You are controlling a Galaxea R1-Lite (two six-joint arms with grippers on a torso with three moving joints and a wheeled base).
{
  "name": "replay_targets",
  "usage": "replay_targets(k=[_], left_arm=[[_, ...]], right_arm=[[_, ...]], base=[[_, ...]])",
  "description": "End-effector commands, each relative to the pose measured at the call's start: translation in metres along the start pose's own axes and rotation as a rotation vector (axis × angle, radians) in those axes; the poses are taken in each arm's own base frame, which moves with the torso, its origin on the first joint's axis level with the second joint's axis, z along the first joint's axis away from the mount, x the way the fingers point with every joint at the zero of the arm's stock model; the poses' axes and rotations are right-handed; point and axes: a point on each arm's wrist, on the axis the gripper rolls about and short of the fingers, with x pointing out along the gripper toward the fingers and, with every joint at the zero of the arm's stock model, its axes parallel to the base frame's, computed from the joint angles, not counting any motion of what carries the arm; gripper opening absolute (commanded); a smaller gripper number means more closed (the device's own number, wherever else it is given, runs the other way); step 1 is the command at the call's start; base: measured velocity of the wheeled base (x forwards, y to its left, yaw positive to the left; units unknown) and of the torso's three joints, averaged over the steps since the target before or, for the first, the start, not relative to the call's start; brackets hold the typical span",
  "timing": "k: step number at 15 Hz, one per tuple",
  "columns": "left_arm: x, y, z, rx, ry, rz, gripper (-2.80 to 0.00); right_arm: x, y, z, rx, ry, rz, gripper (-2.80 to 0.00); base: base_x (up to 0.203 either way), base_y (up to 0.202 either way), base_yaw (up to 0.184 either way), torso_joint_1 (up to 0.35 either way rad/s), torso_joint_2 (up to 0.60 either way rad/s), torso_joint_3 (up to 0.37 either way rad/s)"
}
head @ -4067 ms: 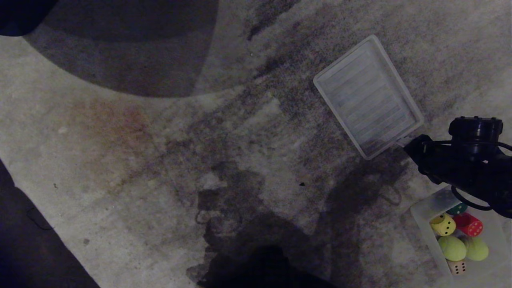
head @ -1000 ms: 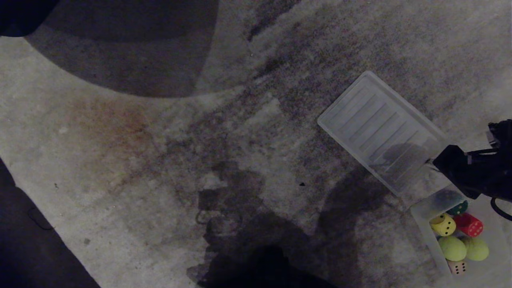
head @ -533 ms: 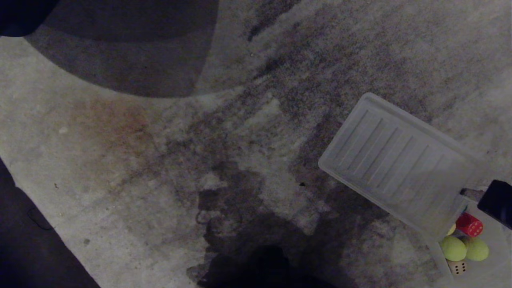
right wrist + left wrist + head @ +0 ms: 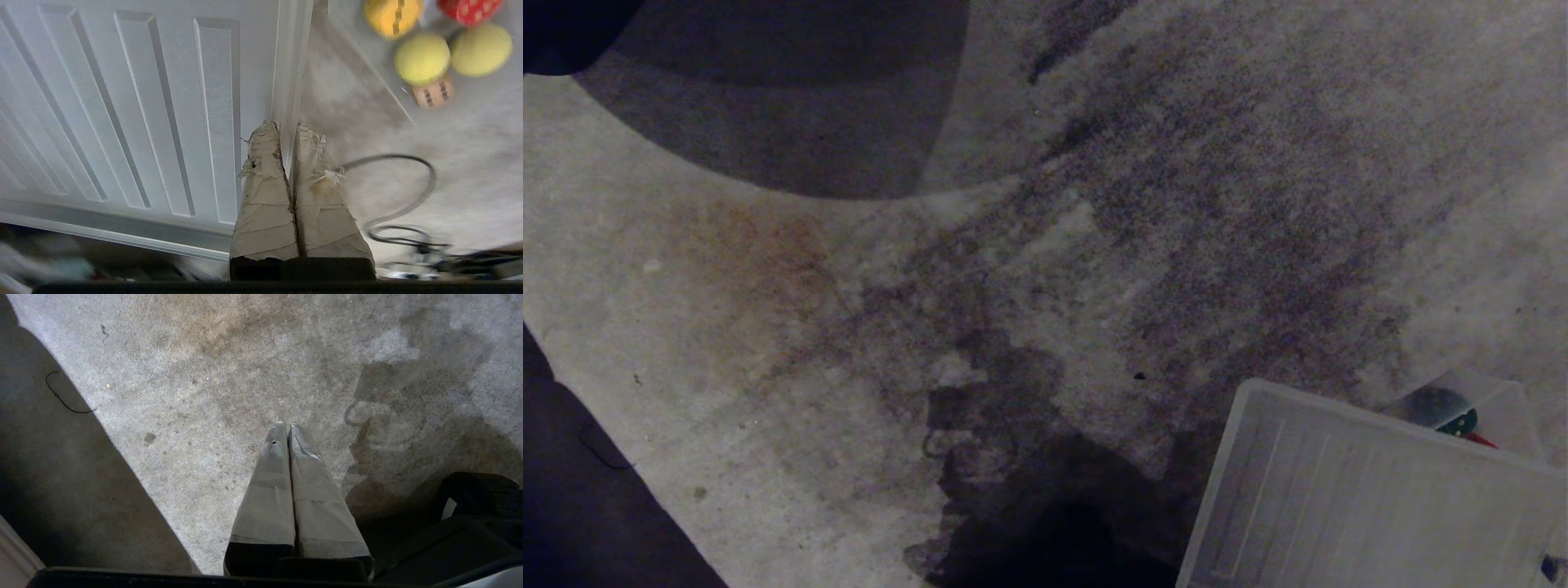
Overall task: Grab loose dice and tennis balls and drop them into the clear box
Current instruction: Close the lid
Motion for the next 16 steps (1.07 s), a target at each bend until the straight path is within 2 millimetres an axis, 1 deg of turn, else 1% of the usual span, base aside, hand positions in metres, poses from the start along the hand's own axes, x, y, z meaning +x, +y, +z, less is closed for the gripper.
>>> replay_targets(k=[1,3,5,9,10,11,12,16], left_arm=[[0.000,0.000,0.000,0.000,0.003,0.001,-2.80],[0.000,0.000,0.000,0.000,0.003,0.001,-2.80],[0.000,0.000,0.000,0.001,0.003,0.001,-2.80],[0.000,0.000,0.000,0.000,0.003,0.002,-2.80],[0.000,0.000,0.000,0.000,0.003,0.001,-2.80],[0.000,0.000,0.000,0.000,0.003,0.001,-2.80],[0.000,0.000,-0.001,0.000,0.004,0.001,-2.80],[0.000,0.000,0.000,0.000,0.003,0.001,-2.80]], right_arm=[[-0.018,-0.006,-0.033,-0.076,-0.106,0.025,-2.80],[-0.020,-0.009,-0.049,-0.123,-0.141,0.034,-2.80],[-0.022,-0.010,-0.055,-0.132,-0.178,0.049,-2.80],[-0.032,-0.012,-0.064,-0.135,-0.328,0.069,-2.80],[-0.029,-0.014,-0.067,-0.128,-0.331,0.016,-2.80],[-0.027,-0.015,-0.067,-0.123,-0.359,-0.013,-2.80],[-0.024,-0.015,-0.068,-0.129,-0.379,0.012,-2.80],[-0.023,-0.014,-0.068,-0.154,-0.378,0.026,-2.80]], base=[[0.000,0.000,0.000,0.000,0.00,0.000],[0.000,0.000,0.000,0.000,0.00,0.000],[0.000,0.000,0.000,0.000,0.00,0.000],[0.000,0.000,0.000,0.000,0.00,0.000],[0.000,0.000,0.000,0.000,0.00,0.000],[0.000,0.000,0.000,0.000,0.00,0.000],[0.000,0.000,0.000,0.000,0.00,0.000],[0.000,0.000,0.000,0.000,0.00,0.000]])
